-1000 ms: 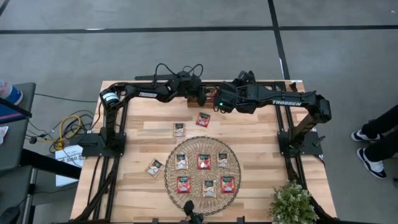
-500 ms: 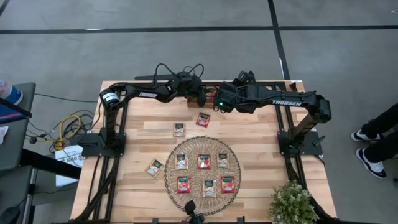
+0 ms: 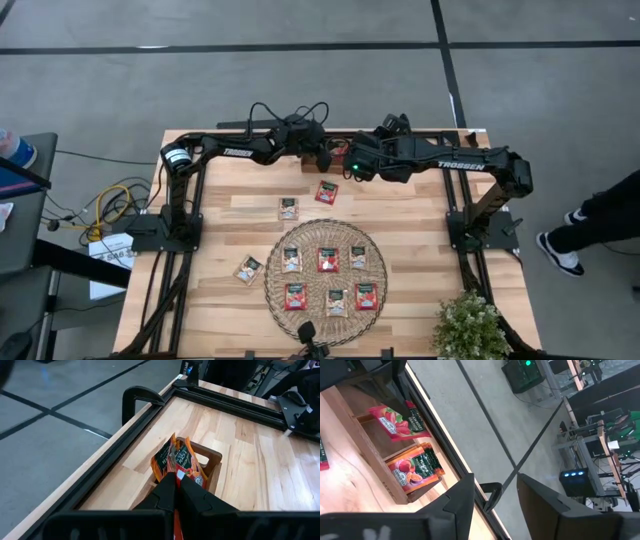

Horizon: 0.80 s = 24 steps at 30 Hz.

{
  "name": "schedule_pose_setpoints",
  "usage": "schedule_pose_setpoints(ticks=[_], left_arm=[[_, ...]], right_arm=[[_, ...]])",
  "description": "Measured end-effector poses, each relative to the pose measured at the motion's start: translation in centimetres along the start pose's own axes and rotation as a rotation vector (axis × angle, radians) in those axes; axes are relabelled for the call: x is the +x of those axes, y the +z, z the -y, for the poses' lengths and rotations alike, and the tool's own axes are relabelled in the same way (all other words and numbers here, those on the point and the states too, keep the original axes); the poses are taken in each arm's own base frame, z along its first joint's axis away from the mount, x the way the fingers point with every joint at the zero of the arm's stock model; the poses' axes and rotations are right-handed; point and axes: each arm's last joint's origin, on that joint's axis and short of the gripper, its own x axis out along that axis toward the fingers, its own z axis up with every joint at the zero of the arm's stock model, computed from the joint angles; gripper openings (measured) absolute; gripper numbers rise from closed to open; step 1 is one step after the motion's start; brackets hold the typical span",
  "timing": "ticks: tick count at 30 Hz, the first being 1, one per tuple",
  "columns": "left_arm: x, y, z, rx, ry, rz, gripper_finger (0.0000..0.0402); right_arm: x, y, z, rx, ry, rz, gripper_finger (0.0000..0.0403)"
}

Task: Pick & Place Tea
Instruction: Put the red tea bag into the middle section of the wooden organizer

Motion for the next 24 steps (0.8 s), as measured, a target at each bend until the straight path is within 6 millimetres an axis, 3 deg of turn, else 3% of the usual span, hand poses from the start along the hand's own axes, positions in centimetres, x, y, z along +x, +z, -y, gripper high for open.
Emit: schedule_pose_setpoints(ticks=[6,16,21,24], left_arm=[[0.0,0.0,0.0,0.005,-0.009,-0.001,0.0009],[0.0,0.0,0.0,0.009,-0.015,-0.002,0.0092],[-0.2,0.2,-0.2,-0.006,-0.008,-0.002,0.0101],[-1.3,1.5,-0.2,-0.034,-0.002,0.004,0.0101]], right_arm=[[-0.3,0.0,-0.2,-0.004,0.005,0.009,0.0134],[-0.4,0.1,-0.4,-0.004,0.008,0.016,0.0133],[-0.4,0.1,-0.4,-0.004,0.008,0.016,0.0134],[-0.4,0.0,-0.3,-0.006,0.008,0.015,0.0133]])
